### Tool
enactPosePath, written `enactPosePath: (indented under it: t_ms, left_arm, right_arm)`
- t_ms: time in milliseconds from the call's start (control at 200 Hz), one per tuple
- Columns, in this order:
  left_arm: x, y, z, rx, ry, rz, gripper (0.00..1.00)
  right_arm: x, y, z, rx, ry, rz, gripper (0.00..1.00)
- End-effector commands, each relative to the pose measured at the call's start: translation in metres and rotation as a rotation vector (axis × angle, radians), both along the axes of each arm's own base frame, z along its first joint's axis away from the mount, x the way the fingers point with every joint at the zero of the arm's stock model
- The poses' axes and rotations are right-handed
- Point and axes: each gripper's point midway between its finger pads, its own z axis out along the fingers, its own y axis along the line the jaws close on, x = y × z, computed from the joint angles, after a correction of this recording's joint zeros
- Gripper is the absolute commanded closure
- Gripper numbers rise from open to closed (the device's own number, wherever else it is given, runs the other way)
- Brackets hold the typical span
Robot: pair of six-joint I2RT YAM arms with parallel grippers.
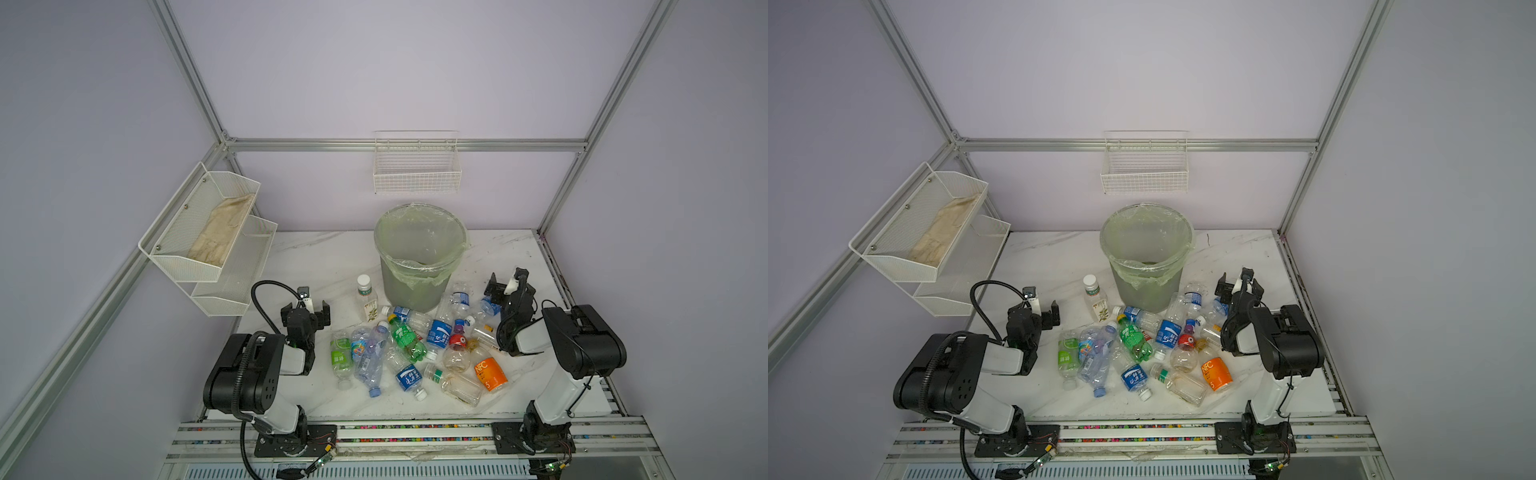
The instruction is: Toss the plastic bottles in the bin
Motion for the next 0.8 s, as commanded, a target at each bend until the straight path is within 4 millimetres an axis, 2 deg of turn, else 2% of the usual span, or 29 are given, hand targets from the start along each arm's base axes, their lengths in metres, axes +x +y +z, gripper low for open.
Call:
enactPosePath:
  t_ms: [0, 795]
  left_arm:
    - [0.0258, 0.0013, 0.0409, -0.015, -0.136, 0.007, 0.00]
    - [0.0297, 0.0048, 0.0371, -0.035, -0.109, 0.016, 0.00]
  right_arm:
    - [0.0022, 0.0005, 0.0127, -0.017, -0.050, -0.008, 0.03]
    - [0.0028, 0.0008, 0.0125, -0.017, -0.049, -0.007, 0.03]
